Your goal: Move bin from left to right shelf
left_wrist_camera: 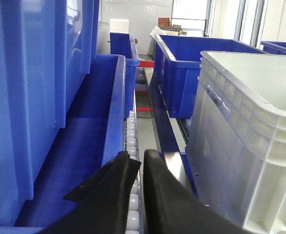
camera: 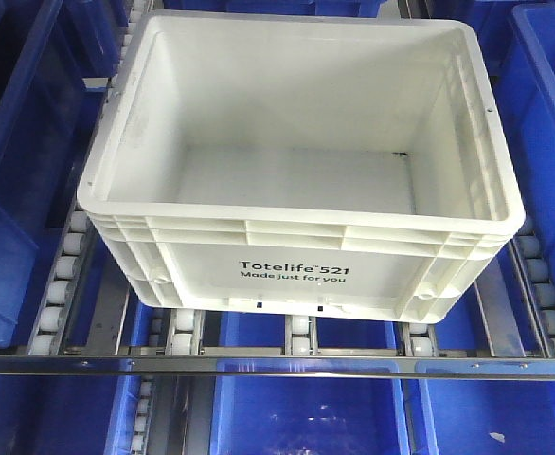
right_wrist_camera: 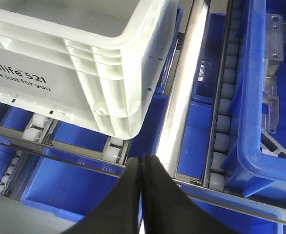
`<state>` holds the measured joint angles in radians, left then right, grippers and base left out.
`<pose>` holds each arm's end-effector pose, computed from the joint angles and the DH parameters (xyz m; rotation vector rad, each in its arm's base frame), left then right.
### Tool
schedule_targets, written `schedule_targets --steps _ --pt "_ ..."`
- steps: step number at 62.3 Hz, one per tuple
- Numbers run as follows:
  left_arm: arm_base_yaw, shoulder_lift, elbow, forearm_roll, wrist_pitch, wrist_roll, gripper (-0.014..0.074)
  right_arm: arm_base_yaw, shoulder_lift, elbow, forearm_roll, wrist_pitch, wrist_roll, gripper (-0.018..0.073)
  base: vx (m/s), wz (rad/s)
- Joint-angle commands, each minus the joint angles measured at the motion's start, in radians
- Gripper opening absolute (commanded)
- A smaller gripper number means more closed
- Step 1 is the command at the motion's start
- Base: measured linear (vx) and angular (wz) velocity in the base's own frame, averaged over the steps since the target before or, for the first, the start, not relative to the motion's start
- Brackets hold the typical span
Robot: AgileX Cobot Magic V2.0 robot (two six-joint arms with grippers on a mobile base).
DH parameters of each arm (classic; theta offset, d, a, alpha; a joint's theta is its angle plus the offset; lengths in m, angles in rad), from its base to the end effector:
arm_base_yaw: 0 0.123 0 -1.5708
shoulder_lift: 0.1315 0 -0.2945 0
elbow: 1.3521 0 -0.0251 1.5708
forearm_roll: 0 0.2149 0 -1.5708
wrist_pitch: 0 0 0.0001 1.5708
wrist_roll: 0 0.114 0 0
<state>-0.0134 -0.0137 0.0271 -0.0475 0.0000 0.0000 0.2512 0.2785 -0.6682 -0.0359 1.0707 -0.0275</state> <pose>0.0337 -0.0005 0.2068 -0.0255 1.4970 -0.0491 0.0045 -0.0026 0.2975 -0.3013 2.1442 0.0847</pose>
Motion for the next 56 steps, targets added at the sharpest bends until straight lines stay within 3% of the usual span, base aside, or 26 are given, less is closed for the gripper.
schedule_targets --steps 1,56 --pt "0.0 -0.009 -0.022 -0.004 -0.067 -0.006 0.0055 -0.002 0.013 -0.024 -0.004 -0.061 -0.007 -0.0009 0.0 0.0" --pt "0.0 -0.009 -0.022 -0.004 -0.067 -0.006 0.0055 -0.012 -0.001 -0.024 -0.029 -0.071 -0.022 -0.0009 0.0 0.0"
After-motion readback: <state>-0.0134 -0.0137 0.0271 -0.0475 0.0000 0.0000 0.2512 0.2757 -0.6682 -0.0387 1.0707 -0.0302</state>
